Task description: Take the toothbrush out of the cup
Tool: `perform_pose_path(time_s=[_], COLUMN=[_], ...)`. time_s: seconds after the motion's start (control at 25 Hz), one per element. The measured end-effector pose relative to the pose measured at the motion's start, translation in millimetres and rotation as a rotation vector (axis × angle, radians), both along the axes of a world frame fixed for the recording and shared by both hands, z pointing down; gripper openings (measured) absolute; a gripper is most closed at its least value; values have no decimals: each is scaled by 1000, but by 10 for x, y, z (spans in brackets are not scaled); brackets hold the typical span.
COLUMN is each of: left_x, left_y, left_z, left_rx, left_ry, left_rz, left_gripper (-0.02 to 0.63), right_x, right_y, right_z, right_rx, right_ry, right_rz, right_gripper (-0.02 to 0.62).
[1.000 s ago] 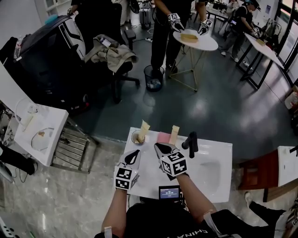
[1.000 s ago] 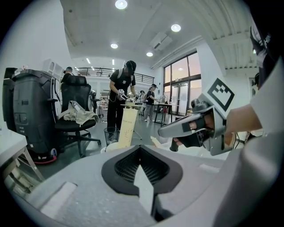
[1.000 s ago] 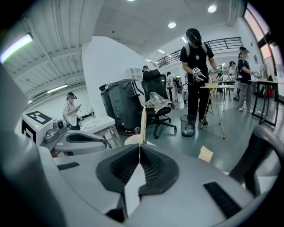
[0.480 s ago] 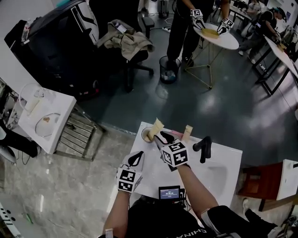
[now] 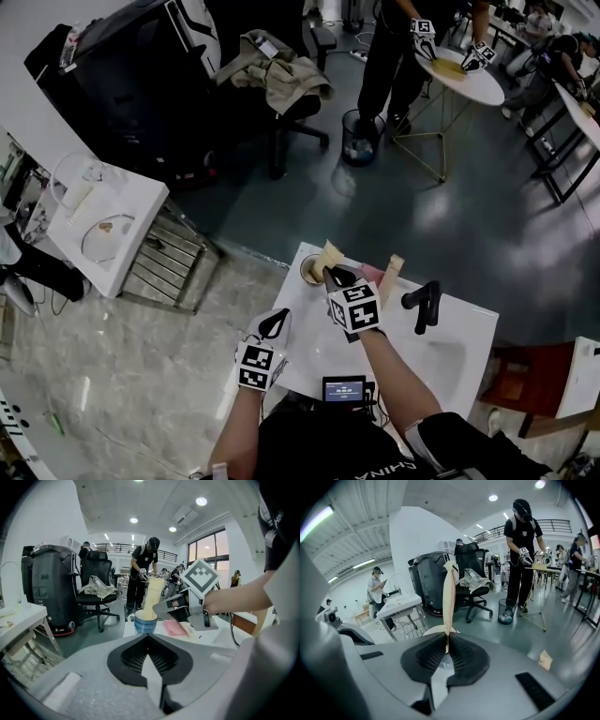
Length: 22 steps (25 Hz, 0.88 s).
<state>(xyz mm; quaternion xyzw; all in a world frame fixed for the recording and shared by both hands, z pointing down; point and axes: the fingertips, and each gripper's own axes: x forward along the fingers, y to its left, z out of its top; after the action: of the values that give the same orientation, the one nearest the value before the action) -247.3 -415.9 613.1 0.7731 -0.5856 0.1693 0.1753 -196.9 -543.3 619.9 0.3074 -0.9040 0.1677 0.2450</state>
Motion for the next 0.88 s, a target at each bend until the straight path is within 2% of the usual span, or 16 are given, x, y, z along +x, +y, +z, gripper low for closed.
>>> perform_pose_path(time_s=[0.56, 0.88], left_x=[244, 431], left_y=[-114, -114], left_z=[-215, -332], left_rx=[64, 104], left_ry=[-25, -32], left_rz=[75, 120], left_gripper=[9, 9], right_x=[224, 532], right_y=[42, 91], right_z=[-651, -1151], right_rx=[70, 130], right_ry=[-136, -224], right_rz=[46, 107], right_gripper=[17, 17])
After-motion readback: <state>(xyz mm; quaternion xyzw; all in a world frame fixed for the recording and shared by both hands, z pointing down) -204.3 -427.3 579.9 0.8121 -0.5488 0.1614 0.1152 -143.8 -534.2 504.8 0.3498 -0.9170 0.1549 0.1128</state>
